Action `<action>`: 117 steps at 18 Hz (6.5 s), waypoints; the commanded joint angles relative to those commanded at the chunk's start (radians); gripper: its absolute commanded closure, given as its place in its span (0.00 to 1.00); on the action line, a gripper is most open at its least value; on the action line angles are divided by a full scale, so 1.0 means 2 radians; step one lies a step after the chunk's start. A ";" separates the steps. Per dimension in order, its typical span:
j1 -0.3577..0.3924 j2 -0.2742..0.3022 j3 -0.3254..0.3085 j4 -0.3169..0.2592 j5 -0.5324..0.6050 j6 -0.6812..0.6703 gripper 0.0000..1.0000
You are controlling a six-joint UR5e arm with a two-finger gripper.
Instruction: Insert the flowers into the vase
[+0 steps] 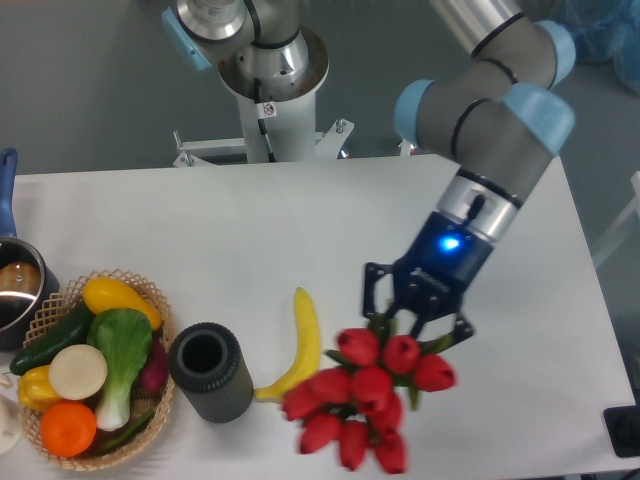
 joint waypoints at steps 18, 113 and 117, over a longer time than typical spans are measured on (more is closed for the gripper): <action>-0.071 -0.002 0.020 0.008 -0.094 0.002 0.67; -0.034 -0.042 -0.156 0.007 -0.168 0.272 0.00; -0.006 -0.010 -0.176 0.005 -0.135 0.272 0.00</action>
